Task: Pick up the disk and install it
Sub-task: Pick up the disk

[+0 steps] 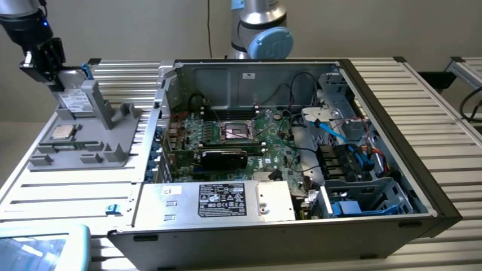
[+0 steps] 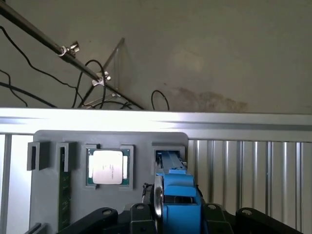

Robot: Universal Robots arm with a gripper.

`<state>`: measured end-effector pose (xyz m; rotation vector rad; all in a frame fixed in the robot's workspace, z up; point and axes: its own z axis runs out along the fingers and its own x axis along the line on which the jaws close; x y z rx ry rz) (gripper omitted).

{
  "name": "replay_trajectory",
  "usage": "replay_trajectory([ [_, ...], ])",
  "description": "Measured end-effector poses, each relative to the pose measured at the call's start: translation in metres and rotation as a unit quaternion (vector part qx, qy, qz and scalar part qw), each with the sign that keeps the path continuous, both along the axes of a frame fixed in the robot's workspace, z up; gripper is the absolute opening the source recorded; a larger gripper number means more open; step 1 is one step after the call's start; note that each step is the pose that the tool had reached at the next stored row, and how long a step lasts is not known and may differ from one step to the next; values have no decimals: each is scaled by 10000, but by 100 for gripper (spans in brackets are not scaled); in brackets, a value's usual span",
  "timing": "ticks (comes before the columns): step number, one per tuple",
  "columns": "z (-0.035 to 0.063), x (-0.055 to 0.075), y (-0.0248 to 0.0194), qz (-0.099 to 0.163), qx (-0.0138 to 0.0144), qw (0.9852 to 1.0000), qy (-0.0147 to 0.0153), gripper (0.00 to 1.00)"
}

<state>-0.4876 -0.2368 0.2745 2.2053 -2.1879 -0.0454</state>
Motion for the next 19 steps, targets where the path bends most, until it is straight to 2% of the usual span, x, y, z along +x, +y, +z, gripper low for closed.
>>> replay_trajectory([
  [6, -1, 0, -12, -11, 0, 10000, -43, 38],
  [11, 3, -2, -12, -33, 0, 10000, -47, 38],
  [15, 46, -2, -12, -53, 0, 10000, -47, 38],
  [19, 32, -2, -12, -66, -1, 10000, -46, 38],
])
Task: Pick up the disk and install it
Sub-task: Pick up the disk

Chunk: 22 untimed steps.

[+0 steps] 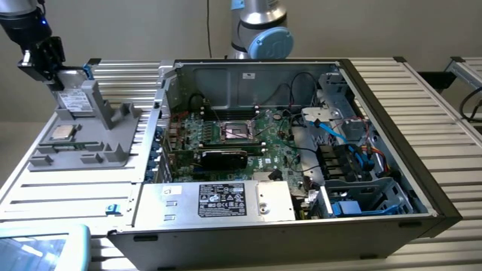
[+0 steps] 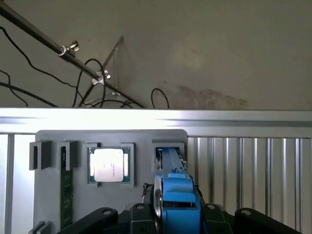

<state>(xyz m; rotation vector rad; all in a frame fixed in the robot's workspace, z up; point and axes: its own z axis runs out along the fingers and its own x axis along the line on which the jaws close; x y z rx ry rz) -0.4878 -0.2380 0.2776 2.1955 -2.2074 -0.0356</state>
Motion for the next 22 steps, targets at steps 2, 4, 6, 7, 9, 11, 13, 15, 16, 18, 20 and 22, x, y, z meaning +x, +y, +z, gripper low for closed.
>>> replay_trajectory([
  [2, -15, -1, 0, -6, 0, 10000, 1, 38],
  [4, -27, -3, 0, -9, 0, 10000, 0, 38],
  [6, -35, -4, 0, -13, 0, 10000, 1, 39],
  [7, -36, -4, 0, -16, 0, 10000, 1, 46],
  [9, -38, -4, 0, -28, 0, 10000, 1, 46],
  [11, -39, -4, 0, -47, 0, 10000, 1, 46],
  [13, -39, -4, 0, -77, 0, 10000, 2, 46],
  [15, -40, -4, 0, -126, 0, 9999, 1, 46],
  [16, -40, -4, 1, -165, 0, 9999, 1, 46],
  [18, -40, -4, 0, -268, 0, 9996, 1, 46],
  [20, -41, -4, 0, -393, 0, 9992, 1, 46],
  [22, -40, -4, 0, -448, 0, 9990, 1, 46],
])
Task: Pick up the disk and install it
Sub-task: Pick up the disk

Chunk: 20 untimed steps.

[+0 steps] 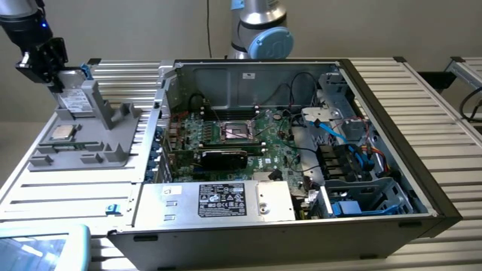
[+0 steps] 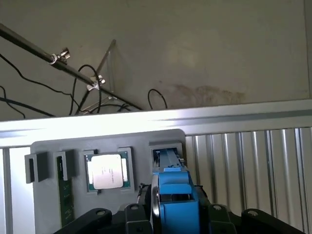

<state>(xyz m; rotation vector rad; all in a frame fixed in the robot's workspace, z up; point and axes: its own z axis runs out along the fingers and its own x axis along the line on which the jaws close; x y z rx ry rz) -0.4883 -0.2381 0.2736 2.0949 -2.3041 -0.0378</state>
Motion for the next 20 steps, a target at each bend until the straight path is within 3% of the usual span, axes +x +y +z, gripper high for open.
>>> replay_trajectory([
  [7, -1, 0, -3, -1, 0, 10000, 0, 44],
  [8, -1, 0, -4, 0, 0, 10000, 0, 38],
  [14, -1, 0, -9, -1, -2, 10000, 0, 38],
  [20, 142, 0, -10, 0, -2, 10000, -32, 38],
])
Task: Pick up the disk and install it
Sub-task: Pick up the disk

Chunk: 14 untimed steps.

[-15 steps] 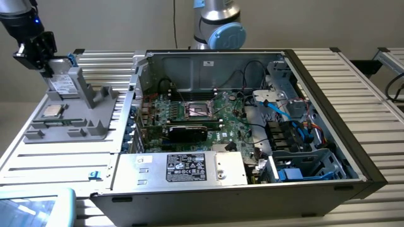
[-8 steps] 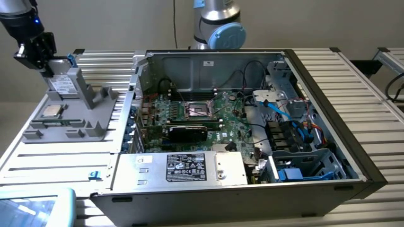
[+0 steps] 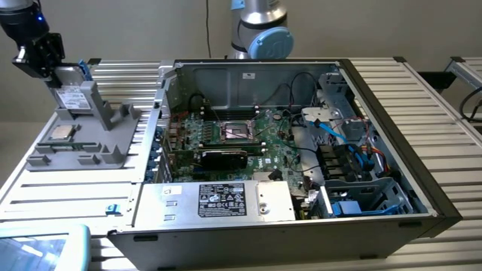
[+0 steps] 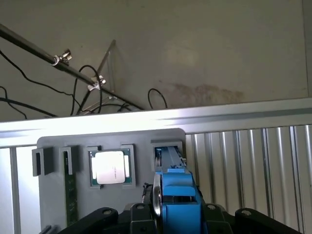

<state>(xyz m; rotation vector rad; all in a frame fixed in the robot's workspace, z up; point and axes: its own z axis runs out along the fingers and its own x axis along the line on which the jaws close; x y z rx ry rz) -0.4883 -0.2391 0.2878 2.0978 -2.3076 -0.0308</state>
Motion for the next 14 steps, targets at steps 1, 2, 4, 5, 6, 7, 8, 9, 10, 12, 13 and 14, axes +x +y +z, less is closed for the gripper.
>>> replay_trajectory([
  [1, 9, 0, 0, 0, 0, 10000, -2, 38],
  [2, 23, 0, 0, 0, 0, 10000, -5, 38],
  [4, 86, 0, 0, 0, 0, 10000, -13, 38],
  [5, 116, 0, 0, 0, 0, 10000, -16, 38],
  [6, 134, 0, 0, 0, 0, 10000, -20, 38],
  [7, 144, 0, 0, 0, 0, 10000, -21, 38],
  [8, 151, 0, 0, 0, 0, 10000, -22, 38],
  [9, 154, 0, 0, 0, 0, 10000, -23, 38],
  [10, 155, 0, 0, 0, 0, 10000, -24, 38],
  [12, 156, 0, 0, 0, 0, 10000, -23, 38],
  [13, 158, 0, 0, 0, 0, 10000, -22, 38],
  [14, 158, 0, 0, 0, 0, 10000, -22, 38],
])
